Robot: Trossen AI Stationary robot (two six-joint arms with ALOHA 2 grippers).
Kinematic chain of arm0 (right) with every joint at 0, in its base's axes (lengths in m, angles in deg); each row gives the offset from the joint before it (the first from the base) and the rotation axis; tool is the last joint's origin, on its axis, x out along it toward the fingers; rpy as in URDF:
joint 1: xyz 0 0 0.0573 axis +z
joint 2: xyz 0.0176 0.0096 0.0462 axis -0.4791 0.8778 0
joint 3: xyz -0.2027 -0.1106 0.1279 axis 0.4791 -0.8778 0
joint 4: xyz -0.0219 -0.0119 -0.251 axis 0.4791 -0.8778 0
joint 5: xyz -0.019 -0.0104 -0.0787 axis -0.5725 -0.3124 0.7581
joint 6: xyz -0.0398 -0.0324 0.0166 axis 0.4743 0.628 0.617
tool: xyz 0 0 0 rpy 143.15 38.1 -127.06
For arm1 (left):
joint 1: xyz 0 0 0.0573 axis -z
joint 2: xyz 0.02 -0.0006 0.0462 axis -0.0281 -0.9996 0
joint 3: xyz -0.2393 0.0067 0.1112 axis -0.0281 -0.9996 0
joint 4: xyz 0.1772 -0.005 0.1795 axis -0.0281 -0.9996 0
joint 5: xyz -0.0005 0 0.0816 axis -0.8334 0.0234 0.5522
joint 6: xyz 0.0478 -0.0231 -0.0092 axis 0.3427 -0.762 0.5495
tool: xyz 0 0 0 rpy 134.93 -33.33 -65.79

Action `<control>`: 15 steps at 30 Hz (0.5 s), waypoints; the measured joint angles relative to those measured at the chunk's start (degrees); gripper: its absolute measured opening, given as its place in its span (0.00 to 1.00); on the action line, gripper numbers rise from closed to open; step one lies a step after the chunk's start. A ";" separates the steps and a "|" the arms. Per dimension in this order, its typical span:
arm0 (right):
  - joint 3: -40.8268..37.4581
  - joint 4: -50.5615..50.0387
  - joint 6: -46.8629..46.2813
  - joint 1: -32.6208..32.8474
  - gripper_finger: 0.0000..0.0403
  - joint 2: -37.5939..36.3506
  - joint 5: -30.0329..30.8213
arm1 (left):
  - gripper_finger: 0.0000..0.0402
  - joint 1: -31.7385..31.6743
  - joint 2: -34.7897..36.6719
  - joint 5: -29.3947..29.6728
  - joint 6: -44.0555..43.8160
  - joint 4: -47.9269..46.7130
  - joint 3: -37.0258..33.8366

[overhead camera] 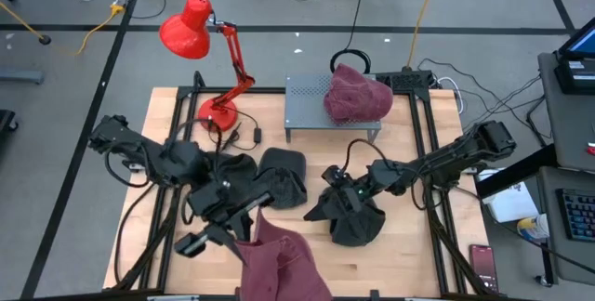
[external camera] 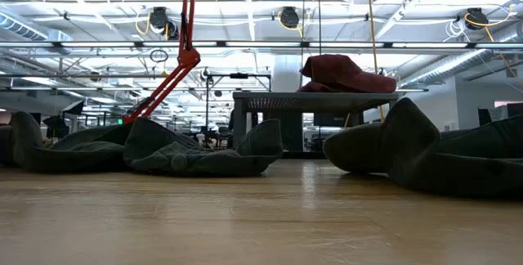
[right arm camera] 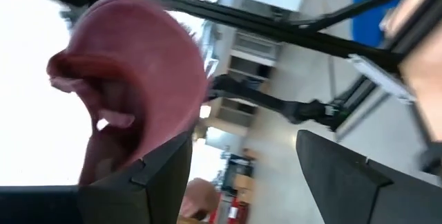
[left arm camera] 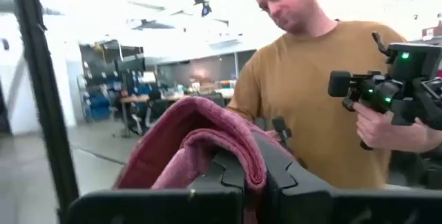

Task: Pick & Place hat
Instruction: Stack the red cap on the red cap on the shelf

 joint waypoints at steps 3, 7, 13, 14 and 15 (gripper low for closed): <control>0.00 4.15 -2.37 0.00 0.63 -0.08 -0.14 | 0.01 -1.59 0.00 -0.74 1.25 2.97 0.00; 0.00 8.20 -7.12 0.00 0.63 -0.35 -0.03 | 0.01 -3.68 0.00 -2.54 1.41 8.56 0.00; 0.00 8.35 -14.93 0.11 0.63 -0.26 3.68 | 0.01 -6.71 0.00 -3.64 -0.55 12.85 0.00; 0.00 8.31 -16.19 0.11 0.63 -0.26 4.69 | 0.01 -7.08 0.00 -3.87 -1.09 13.21 0.00; 0.00 8.30 -17.21 0.11 0.63 -0.26 5.65 | 0.01 -7.40 0.00 -3.97 -1.41 13.32 0.00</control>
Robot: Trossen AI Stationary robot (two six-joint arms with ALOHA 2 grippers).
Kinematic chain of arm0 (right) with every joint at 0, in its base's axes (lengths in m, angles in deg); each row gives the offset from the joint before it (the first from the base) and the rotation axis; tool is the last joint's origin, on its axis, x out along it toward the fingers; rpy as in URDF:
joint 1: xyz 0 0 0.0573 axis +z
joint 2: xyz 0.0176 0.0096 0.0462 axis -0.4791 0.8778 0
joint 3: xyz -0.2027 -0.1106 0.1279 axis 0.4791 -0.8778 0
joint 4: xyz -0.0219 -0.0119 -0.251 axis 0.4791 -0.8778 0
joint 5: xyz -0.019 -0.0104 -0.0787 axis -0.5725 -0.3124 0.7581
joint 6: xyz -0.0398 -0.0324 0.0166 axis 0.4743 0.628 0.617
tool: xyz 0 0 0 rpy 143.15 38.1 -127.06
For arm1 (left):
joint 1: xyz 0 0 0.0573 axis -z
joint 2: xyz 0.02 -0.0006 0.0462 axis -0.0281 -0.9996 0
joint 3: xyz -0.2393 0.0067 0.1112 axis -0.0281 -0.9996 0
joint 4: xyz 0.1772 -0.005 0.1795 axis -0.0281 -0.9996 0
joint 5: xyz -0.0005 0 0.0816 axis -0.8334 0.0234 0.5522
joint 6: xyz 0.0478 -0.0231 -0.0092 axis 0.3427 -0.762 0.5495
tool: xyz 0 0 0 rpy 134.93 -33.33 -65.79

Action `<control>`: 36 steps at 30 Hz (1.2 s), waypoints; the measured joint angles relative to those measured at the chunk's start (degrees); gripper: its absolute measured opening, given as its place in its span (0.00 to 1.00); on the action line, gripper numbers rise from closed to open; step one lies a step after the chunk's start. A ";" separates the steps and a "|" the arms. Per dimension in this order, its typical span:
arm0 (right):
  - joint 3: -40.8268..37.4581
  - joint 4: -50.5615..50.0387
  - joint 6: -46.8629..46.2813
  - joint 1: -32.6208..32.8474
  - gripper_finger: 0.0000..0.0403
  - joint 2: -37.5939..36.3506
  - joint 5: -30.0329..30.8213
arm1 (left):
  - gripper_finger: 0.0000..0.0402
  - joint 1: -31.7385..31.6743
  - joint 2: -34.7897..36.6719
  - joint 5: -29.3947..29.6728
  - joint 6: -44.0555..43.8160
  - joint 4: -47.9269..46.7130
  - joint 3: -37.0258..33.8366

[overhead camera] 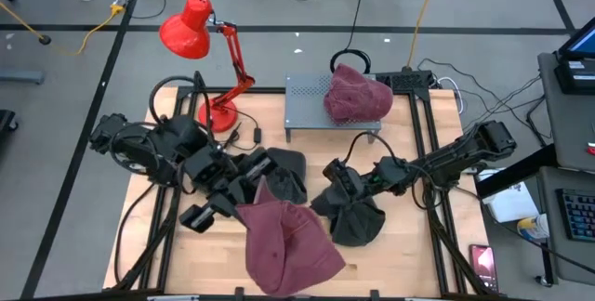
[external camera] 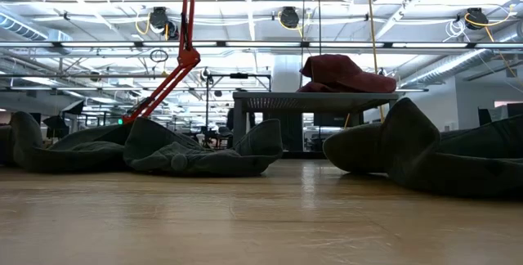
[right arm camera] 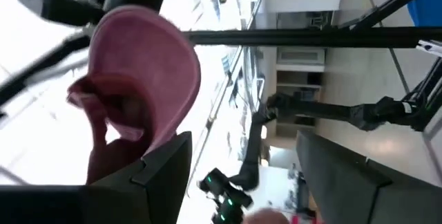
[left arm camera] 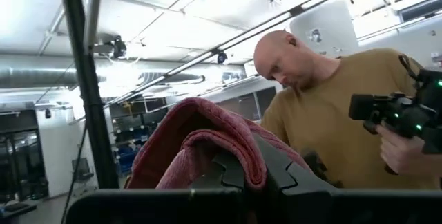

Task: Pick & Place hat
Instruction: Stack the red cap on the red cap on the shelf

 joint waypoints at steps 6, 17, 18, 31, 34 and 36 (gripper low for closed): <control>0.00 4.65 -4.08 0.00 0.63 -0.01 2.14 | 0.01 -1.18 -0.02 -0.14 -1.85 -0.49 0.00; 0.00 5.42 -11.04 0.02 0.62 -0.03 5.12 | 0.01 -2.22 -0.04 3.95 -1.16 -8.68 0.00; 0.00 5.08 -11.24 0.04 0.62 -0.03 4.96 | 0.01 -2.40 -0.04 4.48 -1.15 -9.34 0.00; 0.00 4.98 -13.87 1.16 0.59 -0.01 4.94 | 0.01 -4.16 -0.07 6.81 -1.79 -16.26 0.00; 0.00 4.38 -14.24 1.16 0.50 -0.01 4.86 | 0.01 -4.16 -0.02 8.16 -1.97 -16.81 0.00; 0.00 2.71 -14.18 1.18 0.41 -0.01 4.83 | 0.01 -4.14 -0.04 8.56 -2.40 -16.98 0.00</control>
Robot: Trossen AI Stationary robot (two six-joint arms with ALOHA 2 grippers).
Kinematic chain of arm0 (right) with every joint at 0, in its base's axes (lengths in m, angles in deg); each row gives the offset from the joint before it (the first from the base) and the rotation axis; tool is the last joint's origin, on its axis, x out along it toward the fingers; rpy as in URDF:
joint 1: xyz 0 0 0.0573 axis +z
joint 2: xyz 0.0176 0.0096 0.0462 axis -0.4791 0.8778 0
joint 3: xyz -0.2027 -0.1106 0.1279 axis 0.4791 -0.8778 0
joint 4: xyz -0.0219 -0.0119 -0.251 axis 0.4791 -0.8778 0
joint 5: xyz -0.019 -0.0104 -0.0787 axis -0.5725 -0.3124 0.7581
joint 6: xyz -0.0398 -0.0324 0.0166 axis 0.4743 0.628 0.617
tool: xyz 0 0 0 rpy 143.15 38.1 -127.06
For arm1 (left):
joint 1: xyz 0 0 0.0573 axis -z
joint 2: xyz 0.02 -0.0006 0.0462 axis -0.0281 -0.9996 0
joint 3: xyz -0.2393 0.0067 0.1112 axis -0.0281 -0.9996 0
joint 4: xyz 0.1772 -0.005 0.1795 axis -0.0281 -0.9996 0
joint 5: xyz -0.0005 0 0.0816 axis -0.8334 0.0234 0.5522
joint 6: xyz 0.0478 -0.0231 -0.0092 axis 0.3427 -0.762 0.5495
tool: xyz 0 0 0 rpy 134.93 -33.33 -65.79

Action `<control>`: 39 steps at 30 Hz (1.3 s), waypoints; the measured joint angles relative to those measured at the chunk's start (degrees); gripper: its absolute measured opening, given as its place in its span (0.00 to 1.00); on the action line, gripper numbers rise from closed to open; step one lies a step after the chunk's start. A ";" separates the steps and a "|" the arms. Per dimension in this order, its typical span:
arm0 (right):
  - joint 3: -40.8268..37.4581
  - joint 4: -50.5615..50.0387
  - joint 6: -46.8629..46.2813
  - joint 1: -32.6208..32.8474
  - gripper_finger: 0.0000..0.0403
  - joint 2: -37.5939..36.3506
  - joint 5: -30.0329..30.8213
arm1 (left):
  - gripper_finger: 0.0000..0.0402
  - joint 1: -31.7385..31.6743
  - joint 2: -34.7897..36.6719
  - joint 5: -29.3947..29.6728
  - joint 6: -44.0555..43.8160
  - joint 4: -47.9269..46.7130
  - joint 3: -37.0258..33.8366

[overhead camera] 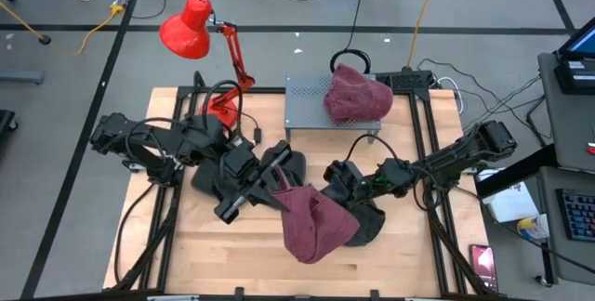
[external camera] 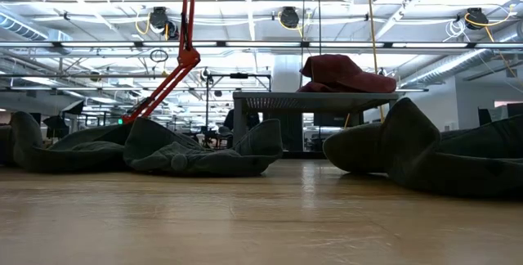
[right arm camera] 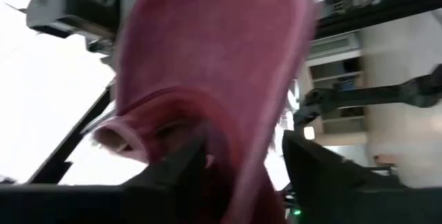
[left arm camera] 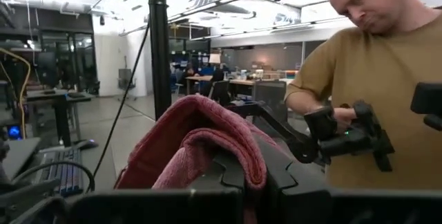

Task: Pick & Place hat
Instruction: Stack the red cap on the red cap on the shelf

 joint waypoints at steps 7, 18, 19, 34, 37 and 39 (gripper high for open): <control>0.00 -2.16 3.65 -0.03 0.04 0.04 0.30 | 0.12 0.00 0.00 2.44 -7.90 0.22 0.00; -1.27 0.83 3.59 0.29 0.01 -3.51 -1.57 | 0.26 0.28 0.02 2.23 -29.99 0.06 0.00; -2.01 0.82 3.55 0.01 0.01 -4.39 -1.40 | 0.27 0.45 0.02 1.85 -30.68 -0.12 0.00; -25.16 0.11 30.34 -2.63 0.01 -30.19 3.43 | 0.27 0.87 0.04 11.89 -36.04 -7.11 0.00; -26.43 0.19 44.89 -3.54 0.01 -34.87 2.76 | 0.26 0.87 0.04 15.27 -36.77 -9.75 0.00; -26.47 0.50 55.76 -3.65 0.01 -37.28 1.30 | 0.25 0.87 0.04 16.98 -38.45 -11.45 0.00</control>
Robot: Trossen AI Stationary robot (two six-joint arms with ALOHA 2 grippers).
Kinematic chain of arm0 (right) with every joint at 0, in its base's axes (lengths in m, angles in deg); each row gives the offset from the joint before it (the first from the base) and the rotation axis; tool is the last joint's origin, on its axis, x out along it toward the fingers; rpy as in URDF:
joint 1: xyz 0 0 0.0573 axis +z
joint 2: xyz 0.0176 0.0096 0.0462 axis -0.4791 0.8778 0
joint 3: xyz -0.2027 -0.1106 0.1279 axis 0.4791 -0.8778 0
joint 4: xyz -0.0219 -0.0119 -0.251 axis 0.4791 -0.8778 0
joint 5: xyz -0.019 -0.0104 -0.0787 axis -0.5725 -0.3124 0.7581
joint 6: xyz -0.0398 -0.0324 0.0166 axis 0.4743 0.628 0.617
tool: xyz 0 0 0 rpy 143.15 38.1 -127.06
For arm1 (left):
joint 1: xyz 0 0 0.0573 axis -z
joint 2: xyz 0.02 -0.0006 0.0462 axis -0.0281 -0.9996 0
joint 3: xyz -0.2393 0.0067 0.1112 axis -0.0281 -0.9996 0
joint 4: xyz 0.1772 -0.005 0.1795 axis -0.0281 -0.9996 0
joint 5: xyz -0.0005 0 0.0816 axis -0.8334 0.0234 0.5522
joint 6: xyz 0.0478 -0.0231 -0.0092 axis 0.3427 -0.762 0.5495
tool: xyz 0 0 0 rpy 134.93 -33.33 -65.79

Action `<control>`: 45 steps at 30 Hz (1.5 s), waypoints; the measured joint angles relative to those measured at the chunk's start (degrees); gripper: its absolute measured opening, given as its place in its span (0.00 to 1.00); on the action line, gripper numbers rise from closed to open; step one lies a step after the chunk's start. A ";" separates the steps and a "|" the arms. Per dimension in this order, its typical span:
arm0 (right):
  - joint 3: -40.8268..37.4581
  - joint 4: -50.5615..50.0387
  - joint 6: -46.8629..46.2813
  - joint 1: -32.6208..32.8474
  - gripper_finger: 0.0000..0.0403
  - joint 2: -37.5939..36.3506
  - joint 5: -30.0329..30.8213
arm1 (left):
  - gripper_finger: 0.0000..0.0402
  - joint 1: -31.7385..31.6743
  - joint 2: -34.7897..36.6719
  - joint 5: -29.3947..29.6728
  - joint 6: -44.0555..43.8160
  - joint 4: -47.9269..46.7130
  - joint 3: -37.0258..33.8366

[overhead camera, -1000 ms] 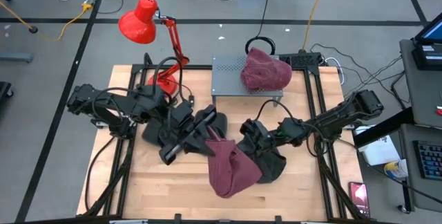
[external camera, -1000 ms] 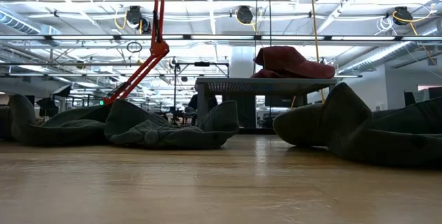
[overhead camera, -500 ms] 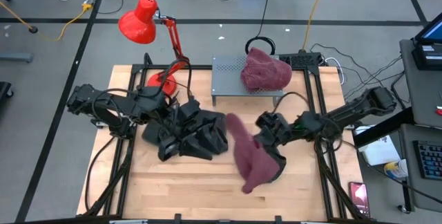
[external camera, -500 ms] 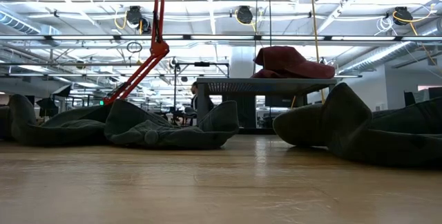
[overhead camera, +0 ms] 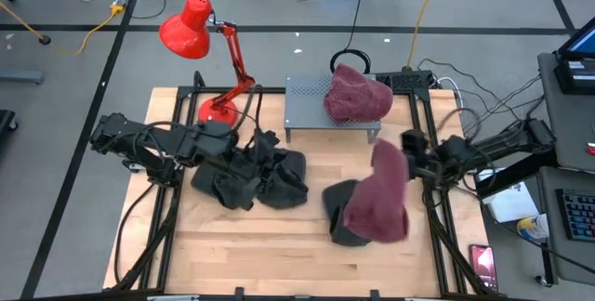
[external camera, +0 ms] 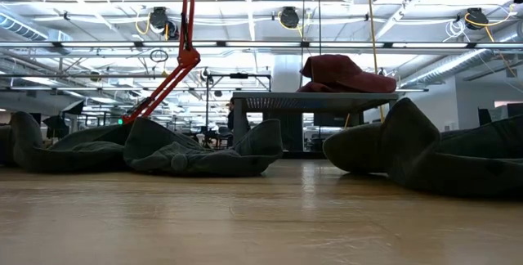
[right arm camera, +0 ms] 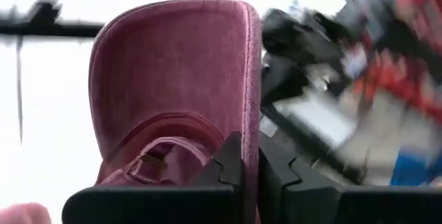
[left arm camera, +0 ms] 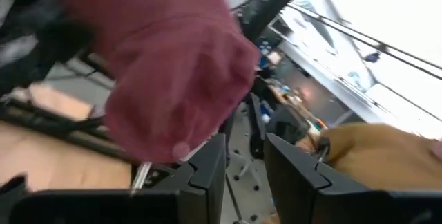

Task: Pick & Place hat
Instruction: Stack the red cap on the red cap on the shelf

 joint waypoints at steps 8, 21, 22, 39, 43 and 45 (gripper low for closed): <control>0.00 0.17 34.32 0.00 0.01 -7.84 -1.43 | 0.25 -0.25 -0.02 4.49 -7.19 -1.41 0.00; 0.98 5.18 61.00 0.02 0.01 -10.03 -13.62 | 0.50 -0.74 -2.34 9.82 -26.38 -0.01 0.00; 1.41 5.17 61.90 0.00 0.01 -9.69 -13.72 | 0.54 -0.76 -2.67 9.80 -27.00 0.26 0.00; 8.54 -0.78 76.24 -1.01 0.01 -4.52 -13.38 | 0.71 0.26 -14.46 13.92 -36.04 21.55 -0.04; 8.59 -0.72 76.24 -1.01 0.01 -3.51 -13.34 | 0.68 0.03 -15.03 14.49 -37.28 22.52 -0.02; 8.59 -0.63 76.24 -1.01 0.01 -2.93 -13.33 | 0.67 -0.02 -15.21 14.48 -37.39 22.27 -0.02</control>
